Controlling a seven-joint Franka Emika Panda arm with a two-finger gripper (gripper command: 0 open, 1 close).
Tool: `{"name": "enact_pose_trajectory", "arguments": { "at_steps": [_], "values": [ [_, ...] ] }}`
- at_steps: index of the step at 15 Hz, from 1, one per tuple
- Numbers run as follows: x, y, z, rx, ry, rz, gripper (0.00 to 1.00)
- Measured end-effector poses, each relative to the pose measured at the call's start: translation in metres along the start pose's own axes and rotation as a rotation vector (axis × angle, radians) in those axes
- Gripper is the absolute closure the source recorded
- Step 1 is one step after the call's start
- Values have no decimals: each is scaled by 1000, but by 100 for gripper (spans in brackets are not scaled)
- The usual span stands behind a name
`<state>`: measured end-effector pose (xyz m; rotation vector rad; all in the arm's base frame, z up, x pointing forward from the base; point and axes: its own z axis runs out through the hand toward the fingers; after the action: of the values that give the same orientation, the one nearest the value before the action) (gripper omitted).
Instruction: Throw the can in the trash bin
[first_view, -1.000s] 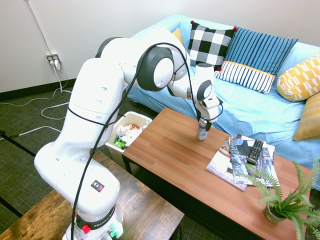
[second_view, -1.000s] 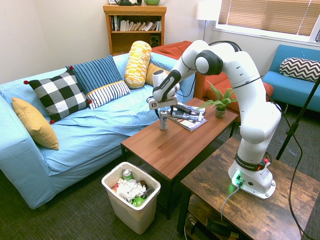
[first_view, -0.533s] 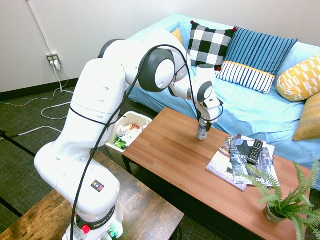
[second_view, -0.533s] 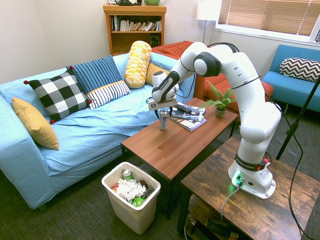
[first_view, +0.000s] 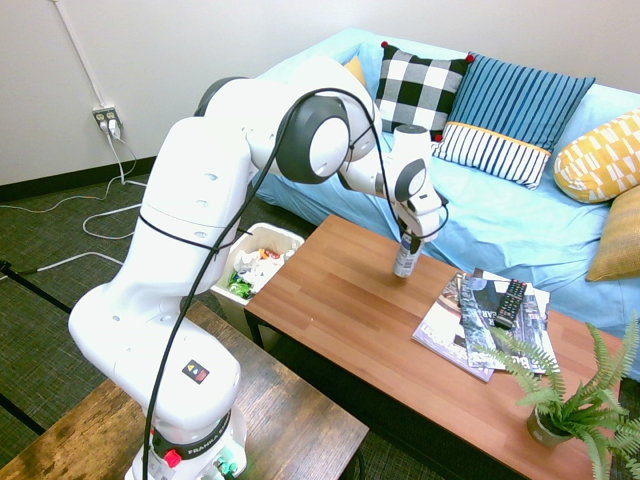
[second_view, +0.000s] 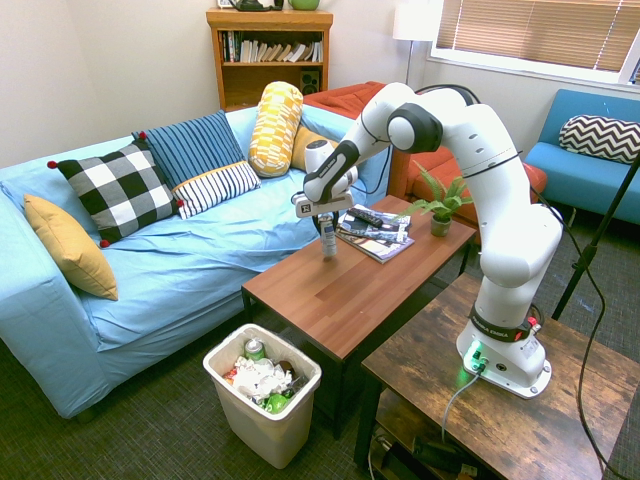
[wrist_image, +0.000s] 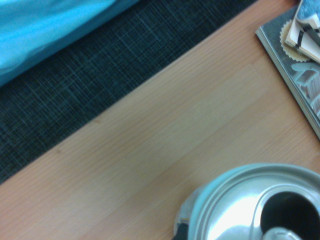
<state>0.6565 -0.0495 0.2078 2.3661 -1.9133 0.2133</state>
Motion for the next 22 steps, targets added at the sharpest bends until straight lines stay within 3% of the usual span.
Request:
{"name": "enact_pose_trajectory", "arguments": {
  "at_steps": [3, 7, 12, 17, 18, 22],
  "values": [
    [-53, -4, -75, 87, 40, -113, 100],
    [-188, 10, -157, 181, 109, -297, 100],
    [-354, 45, -147, 209, 142, -508, 100],
    [-448, 74, -104, 156, 159, -608, 100],
    [-455, 77, -89, 137, 161, -617, 0],
    [-472, 74, -45, 92, 163, -635, 0]
  ]
}}
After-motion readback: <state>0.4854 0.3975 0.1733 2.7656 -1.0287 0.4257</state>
